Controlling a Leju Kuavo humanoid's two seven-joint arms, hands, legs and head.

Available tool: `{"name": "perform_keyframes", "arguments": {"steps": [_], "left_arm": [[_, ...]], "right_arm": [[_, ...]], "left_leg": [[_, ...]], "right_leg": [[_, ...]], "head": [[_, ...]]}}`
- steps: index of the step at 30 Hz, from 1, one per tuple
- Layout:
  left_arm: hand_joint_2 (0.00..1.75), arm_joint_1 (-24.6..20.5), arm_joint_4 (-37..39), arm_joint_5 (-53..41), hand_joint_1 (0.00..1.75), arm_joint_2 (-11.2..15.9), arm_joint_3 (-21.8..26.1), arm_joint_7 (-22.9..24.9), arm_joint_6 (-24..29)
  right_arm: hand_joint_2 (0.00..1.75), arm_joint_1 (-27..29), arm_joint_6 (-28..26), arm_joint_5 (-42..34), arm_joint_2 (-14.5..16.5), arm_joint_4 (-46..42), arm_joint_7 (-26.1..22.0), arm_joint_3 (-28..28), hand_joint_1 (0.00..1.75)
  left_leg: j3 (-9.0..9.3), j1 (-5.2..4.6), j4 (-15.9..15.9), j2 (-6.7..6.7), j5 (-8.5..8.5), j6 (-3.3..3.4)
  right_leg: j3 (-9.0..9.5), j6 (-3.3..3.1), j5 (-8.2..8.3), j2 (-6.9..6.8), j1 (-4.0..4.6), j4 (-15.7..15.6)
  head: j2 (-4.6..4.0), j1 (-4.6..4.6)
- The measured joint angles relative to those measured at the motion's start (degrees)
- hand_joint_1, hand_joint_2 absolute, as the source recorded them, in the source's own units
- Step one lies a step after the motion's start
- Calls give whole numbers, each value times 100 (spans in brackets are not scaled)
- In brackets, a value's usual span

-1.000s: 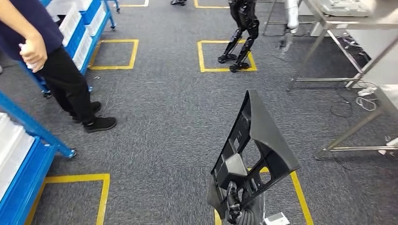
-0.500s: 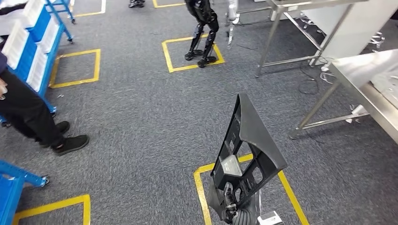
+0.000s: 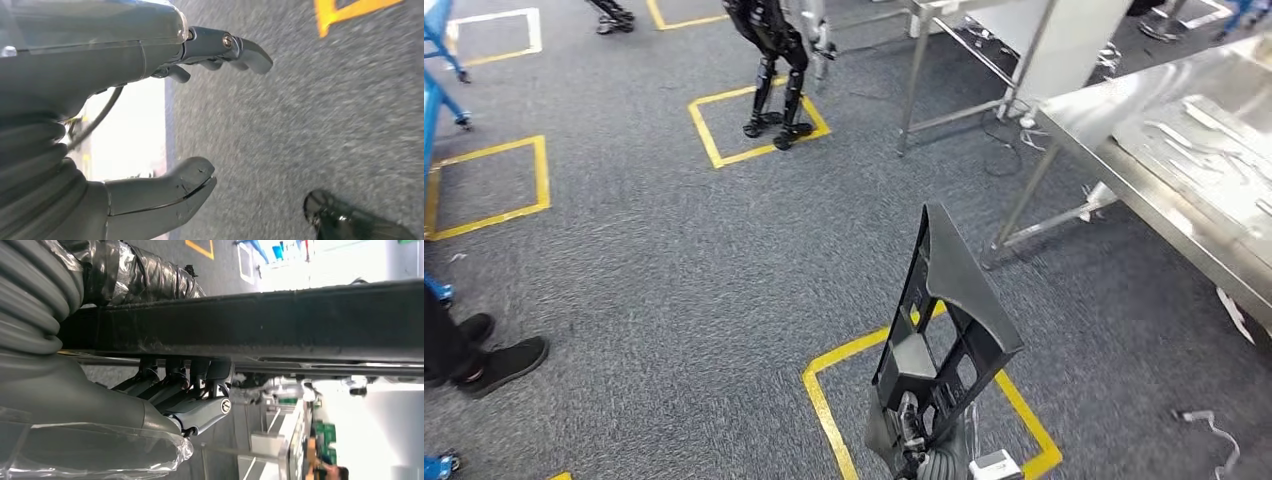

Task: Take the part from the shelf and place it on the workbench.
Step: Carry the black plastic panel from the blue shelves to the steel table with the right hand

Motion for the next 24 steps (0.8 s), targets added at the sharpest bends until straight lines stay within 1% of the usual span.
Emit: {"name": "perform_keyframes", "arguments": {"steps": [1,2,3,4,5,6,7,8,9,11,12,13,14,15,16,17,18,19,20,21,22,23,24], "left_arm": [[175,8,0,2,0,1,0,1,0],[175,12,0,4,0,2,0,2,0],[175,12,0,7,0,2,0,3,-1],[175,11,0,8,0,-1,0,3,-2],[175,10,0,9,0,-7,0,3,-3],[175,10,0,11,0,-12,1,3,-4],[175,9,0,15,0,-16,1,3,-4],[175,3,0,19,0,-20,2,3,-4],[175,-6,0,23,0,-20,2,3,-4],[175,-33,0,27,0,-28,2,4,-5],[175,-41,0,27,0,-32,2,5,-7],[175,-41,0,28,0,-36,2,7,-9],[175,-38,0,29,0,-37,2,8,-13],[175,-30,0,33,0,-39,2,9,-18],[175,-22,0,37,0,-42,2,11,-22],[175,-14,0,42,0,-45,2,14,-26],[175,-4,0,47,0,-47,3,19,-27],[175,4,0,49,0,-48,4,23,-28],[175,9,0,51,0,-47,5,28,-28],[175,17,0,53,0,-44,7,33,-28],[175,20,0,55,0,-42,8,33,-28],[175,19,0,57,0,-39,9,36,-28],[175,16,0,59,0,-38,10,36,-28]], "right_arm": [[175,-3,2,-1,0,11,1,-1,175],[175,-3,4,-2,0,22,2,-3,175],[175,-1,4,-3,0,32,2,-4,175],[175,0,4,-3,0,41,2,-5,175],[175,1,4,-3,0,49,2,-7,175],[175,0,5,-3,0,55,3,-7,175],[175,-2,8,-3,2,58,4,-7,175],[175,-3,10,-3,3,61,4,-7,175],[175,-3,13,-3,5,65,5,-7,175],[175,1,16,-3,12,67,5,-9,175],[175,2,16,-2,17,68,4,-11,175],[175,1,19,1,22,68,4,-12,175],[175,1,22,4,27,68,4,-13,175],[175,-1,26,8,29,70,4,-13,175],[175,-2,29,11,30,75,5,-13,175],[175,-2,31,13,31,80,6,-13,175],[175,-2,31,16,31,87,8,-13,175],[175,-2,32,19,31,94,11,-13,175],[175,-2,33,22,31,98,15,-13,175],[175,-3,34,30,31,103,21,-13,175],[175,-7,36,35,31,107,29,-13,175],[175,-9,38,43,32,110,41,-13,175],[175,-12,40,50,32,114,52,-14,175]], "left_leg": [[5,-3,-1,93,-11,-2],[13,-2,0,187,-28,-9],[29,1,1,276,-48,-23],[55,6,2,359,-72,-42],[92,11,3,434,-101,-67],[127,6,4,497,-131,-99],[155,-3,8,552,-163,-136],[180,-15,8,600,-190,-173],[203,-26,3,647,-211,-210],[274,-10,-11,736,-257,-278],[286,6,41,682,-317,-305],[234,21,207,565,-433,-321],[104,30,497,404,-598,-326],[-92,25,894,247,-784,-319],[-318,19,1310,161,-940,-309],[-507,10,1617,125,-1002,-297],[-616,0,1730,107,-940,-275],[-627,-11,1627,89,-770,-245],[-543,-24,1319,41,-516,-208],[-421,-37,922,-93,-267,-166],[-304,-39,560,-261,-98,-131],[-219,-46,307,-398,-5,-109],[-178,-53,187,-488,10,-95]], "right_leg": [[-184,27,-133,-54,-25,340],[-310,53,-177,-81,-53,563],[-338,76,-117,-102,-80,594],[-248,94,40,-136,-103,407],[-53,105,254,-222,-118,35],[147,98,398,-371,-102,-340],[306,76,498,-489,-83,-643],[393,44,525,-573,-56,-814],[405,5,491,-589,-25,-846],[414,-73,488,-444,-20,-863],[431,-116,489,-375,-28,-879],[448,-159,495,-302,-40,-898],[466,-196,499,-234,-51,-912],[470,-221,495,-165,-43,-914],[473,-236,492,-88,-30,-912],[481,-245,488,-2,-14,-911],[494,-253,484,93,4,-908],[512,-259,479,186,18,-906],[534,-261,474,276,28,-905],[546,-260,468,354,27,-902],[541,-248,461,427,33,-886],[523,-226,459,495,25,-876],[498,-193,461,567,10,-872]], "head": [[0,-1],[0,-1],[0,0],[0,0],[0,1],[0,1],[0,0],[0,0],[0,-2],[0,-2],[0,-3],[0,-5],[0,-7],[0,-8],[0,-8],[0,-7],[0,-7],[0,-7],[0,-7],[0,-7],[0,-6],[0,-6],[0,-6]]}}
